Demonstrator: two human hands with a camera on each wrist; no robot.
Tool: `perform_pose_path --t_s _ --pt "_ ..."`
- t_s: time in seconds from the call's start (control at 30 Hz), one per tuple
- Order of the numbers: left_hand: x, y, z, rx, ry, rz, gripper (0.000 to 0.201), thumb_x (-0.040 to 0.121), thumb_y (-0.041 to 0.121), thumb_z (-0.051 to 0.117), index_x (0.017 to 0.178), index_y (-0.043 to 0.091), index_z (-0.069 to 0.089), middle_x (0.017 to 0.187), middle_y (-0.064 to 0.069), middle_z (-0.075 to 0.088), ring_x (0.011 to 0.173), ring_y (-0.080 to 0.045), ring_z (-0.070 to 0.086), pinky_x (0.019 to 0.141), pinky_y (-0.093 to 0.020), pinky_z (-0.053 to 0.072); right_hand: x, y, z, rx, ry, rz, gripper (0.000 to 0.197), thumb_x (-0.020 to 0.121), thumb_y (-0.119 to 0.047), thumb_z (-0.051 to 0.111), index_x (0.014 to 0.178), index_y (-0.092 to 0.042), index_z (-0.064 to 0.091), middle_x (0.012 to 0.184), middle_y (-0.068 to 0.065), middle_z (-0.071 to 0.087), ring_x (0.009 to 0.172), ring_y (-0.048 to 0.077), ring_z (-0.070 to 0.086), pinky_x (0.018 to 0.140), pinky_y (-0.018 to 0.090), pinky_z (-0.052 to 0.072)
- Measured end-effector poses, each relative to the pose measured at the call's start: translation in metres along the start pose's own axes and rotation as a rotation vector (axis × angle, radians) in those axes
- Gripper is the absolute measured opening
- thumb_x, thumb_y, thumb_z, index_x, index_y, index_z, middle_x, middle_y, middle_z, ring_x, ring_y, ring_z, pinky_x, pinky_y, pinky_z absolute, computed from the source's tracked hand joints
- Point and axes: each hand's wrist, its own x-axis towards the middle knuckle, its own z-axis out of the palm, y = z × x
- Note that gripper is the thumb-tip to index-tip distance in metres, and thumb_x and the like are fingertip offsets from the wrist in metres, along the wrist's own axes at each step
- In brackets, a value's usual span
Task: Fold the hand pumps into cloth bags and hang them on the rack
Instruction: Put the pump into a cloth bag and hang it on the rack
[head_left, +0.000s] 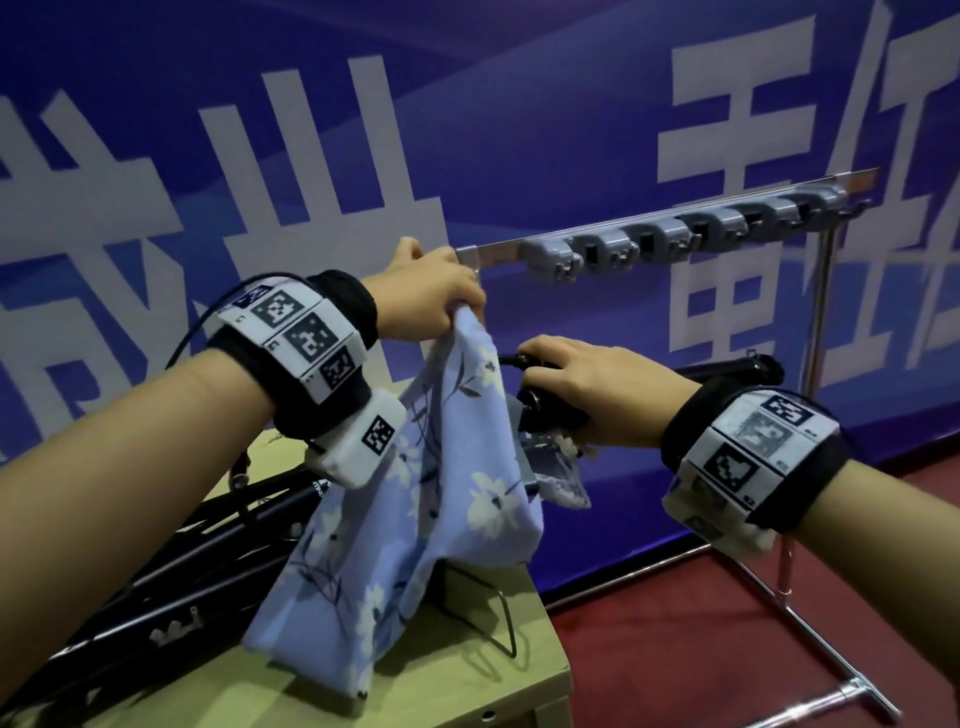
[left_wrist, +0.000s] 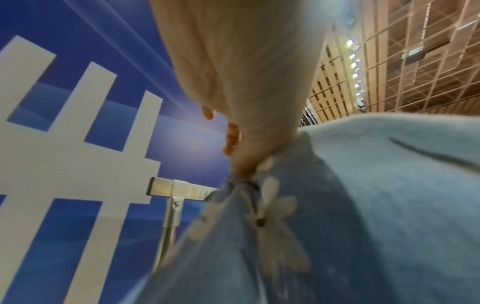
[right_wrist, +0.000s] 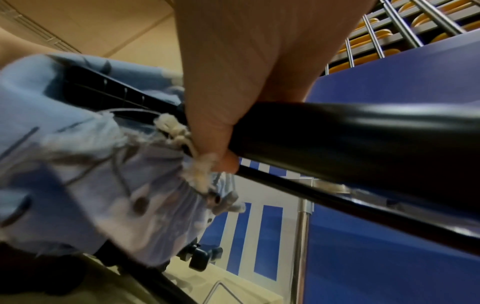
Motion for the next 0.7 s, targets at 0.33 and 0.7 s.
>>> perform_pose_path --t_s 0.33,0.7 --pt "-0.027 0.064 -0.011 0.119 -0.121 0.421 0.022 0.072 0.022 0.027 0.069 0.027 0.049 0.083 0.016 0.047 0.096 -0.009 0.035 0.094 -0.029 0.018 0.004 0.009 0.005 0.245 -0.047 0.27 0.038 0.077 -0.025 0.067 0.112 -0.015 0.058 0.112 0.006 0.048 0.083 0.031 0.056 0.072 0.039 0.047" --pt "-0.037 0.056 -0.027 0.508 -0.132 0.405 0.045 0.079 0.036 0.024 0.088 0.025 0.066 0.098 0.011 0.056 0.11 -0.011 0.037 0.106 -0.035 0.013 -0.002 0.015 0.003 0.229 -0.084 0.464 0.033 0.077 -0.024 0.068 0.104 -0.011 0.054 0.112 0.007 0.047 0.085 0.032 0.055 0.077 0.041 0.049"
